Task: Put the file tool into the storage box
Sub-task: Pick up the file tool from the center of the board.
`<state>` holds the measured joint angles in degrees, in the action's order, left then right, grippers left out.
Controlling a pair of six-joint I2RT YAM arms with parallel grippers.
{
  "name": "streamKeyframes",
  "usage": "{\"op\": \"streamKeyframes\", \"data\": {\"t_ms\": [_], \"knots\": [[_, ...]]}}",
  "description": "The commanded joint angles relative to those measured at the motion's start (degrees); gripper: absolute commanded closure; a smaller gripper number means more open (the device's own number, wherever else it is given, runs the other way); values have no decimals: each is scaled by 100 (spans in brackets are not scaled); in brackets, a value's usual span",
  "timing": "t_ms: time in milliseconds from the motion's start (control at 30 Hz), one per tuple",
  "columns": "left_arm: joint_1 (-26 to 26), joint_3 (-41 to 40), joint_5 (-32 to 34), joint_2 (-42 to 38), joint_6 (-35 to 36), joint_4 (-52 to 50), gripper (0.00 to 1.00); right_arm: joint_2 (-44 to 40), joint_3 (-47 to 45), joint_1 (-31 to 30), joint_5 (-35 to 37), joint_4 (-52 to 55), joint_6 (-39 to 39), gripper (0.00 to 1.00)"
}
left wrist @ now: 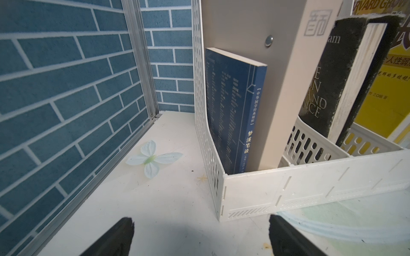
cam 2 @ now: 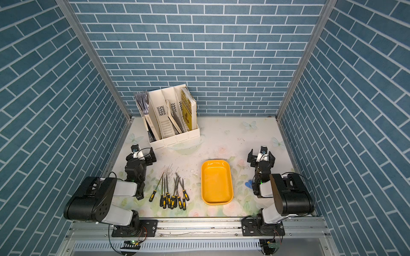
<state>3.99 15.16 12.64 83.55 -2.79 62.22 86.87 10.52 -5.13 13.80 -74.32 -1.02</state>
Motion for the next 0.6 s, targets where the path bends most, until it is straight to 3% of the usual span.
{"op": "streamKeyframes", "data": {"t_ms": [0, 67, 200, 300, 400, 467, 567], "knots": [[-30, 1068, 14, -579, 45, -1914, 0, -370, -20, -72, 279, -64, 212, 1], [21, 1391, -78, -1221, 63, -2750, 0, -1036, 388, -255, 786, 1292, 163, 1], [334, 2191, 269, -2288, -130, -4681, 0, -2130, 1272, -383, 738, 3688, -417, 2], [786, 3189, 572, -2947, -794, -7131, 0, -2689, 2144, -830, 558, 5586, -847, 2], [1264, 4064, 615, -3064, -1716, -9643, 0, -2899, 3024, -1545, 571, 7189, -1127, 2], [1310, 4404, 278, -2939, -2240, -10931, 0, -2903, 3543, -1939, 503, 8104, -1596, 2], [1328, 4401, -201, -2756, -2643, -12176, 0, -2851, 4057, -2392, 253, 9048, -2270, 2]]}}
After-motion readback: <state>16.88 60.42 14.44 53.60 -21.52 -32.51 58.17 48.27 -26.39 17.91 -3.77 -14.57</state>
